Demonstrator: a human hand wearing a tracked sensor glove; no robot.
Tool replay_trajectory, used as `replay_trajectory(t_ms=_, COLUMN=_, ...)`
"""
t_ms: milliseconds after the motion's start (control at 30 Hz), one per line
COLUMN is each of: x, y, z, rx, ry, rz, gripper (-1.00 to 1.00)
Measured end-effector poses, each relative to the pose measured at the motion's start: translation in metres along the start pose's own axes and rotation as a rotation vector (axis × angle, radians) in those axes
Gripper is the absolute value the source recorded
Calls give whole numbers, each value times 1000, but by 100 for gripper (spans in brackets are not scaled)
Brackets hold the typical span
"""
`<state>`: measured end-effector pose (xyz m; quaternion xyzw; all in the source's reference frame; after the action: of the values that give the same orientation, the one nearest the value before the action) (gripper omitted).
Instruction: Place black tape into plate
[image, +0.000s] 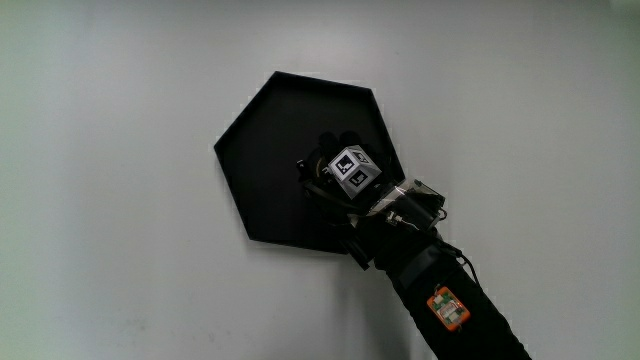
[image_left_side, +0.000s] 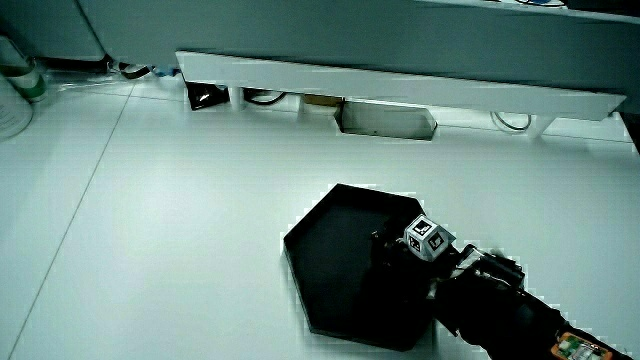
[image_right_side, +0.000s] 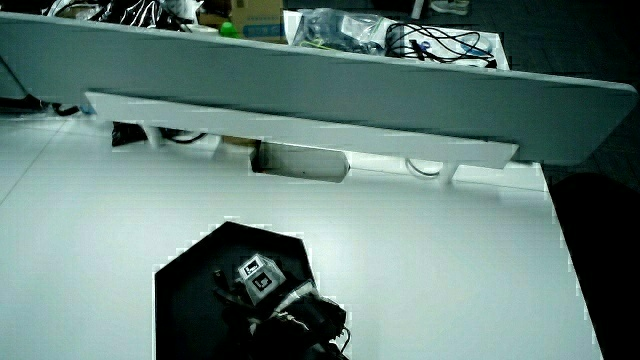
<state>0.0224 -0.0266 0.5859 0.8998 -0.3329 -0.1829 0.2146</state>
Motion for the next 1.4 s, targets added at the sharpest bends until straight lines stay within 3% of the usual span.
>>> replay_trajectory(t_ms=233, x=-3, y=16, z=-24, rx=-127, ry=-39, rz=-4, gripper=0)
replay_trajectory(t_ms=700, x=-24, y=32, z=-43, rx=-232, ry=-139, rz=40, gripper=0)
replay_trajectory(t_ms=767, x=-24, y=32, z=-45, rx=-233, ry=-167, rz=23, gripper=0)
replay_trajectory(t_ms=867, x=-23, y=32, z=-44, rx=-247, ry=-149, rz=29, gripper=-16)
replay_trajectory(t_ms=933, x=-27, y=36, z=-50, rx=-292, ry=-148, rz=43, gripper=-26)
replay_trajectory(t_ms=1100, x=-26, y=35, z=-53, rx=-318, ry=-129, rz=47, gripper=-53)
replay_trajectory(t_ms=1167, x=-24, y=34, z=-54, rx=-318, ry=-91, rz=56, gripper=-63)
replay_trajectory(t_ms=1300, x=-16, y=21, z=-48, rx=-245, ry=-49, rz=46, gripper=-84)
replay_trajectory(t_ms=1400, x=-9, y=7, z=-40, rx=-150, ry=6, rz=33, gripper=-100)
